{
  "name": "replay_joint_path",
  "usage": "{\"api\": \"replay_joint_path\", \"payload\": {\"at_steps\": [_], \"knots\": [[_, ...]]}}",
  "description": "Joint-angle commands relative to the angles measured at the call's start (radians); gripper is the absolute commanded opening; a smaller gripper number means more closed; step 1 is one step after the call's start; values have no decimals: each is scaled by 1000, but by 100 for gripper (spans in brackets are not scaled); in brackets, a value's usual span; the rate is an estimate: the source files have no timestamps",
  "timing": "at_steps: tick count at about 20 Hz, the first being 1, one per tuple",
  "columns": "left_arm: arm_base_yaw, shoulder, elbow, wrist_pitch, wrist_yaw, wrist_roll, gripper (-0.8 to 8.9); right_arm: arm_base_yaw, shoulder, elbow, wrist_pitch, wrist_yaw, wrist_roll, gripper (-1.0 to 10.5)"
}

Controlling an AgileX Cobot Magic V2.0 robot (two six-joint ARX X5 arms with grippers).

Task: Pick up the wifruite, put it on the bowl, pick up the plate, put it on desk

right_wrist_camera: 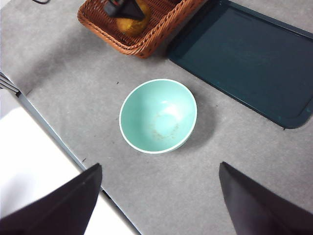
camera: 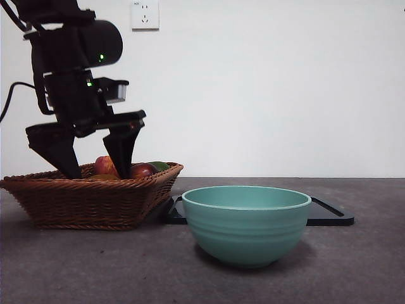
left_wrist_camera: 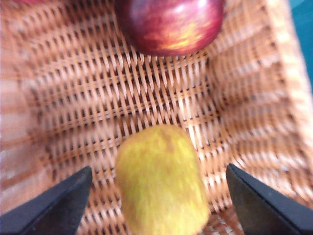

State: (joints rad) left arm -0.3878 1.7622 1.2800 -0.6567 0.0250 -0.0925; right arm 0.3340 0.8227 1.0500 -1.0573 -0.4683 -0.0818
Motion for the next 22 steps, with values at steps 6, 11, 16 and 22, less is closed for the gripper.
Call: {"api": "replay_joint_path", "payload": {"at_steps": [6,11,16,22], "knots": [[-5,58,24,20,-3,-11,290,6,6,19,10,1,3,383],[-6,57,24,17,-3,-30,213,6,6,19,10,1,3,383],[-16,-31,24,2,-2,-33,214,6,6,19,10,1,3,383],[-120,-270,24,-47,6,-24,214,6,6,19,10,1,3,383]]}}
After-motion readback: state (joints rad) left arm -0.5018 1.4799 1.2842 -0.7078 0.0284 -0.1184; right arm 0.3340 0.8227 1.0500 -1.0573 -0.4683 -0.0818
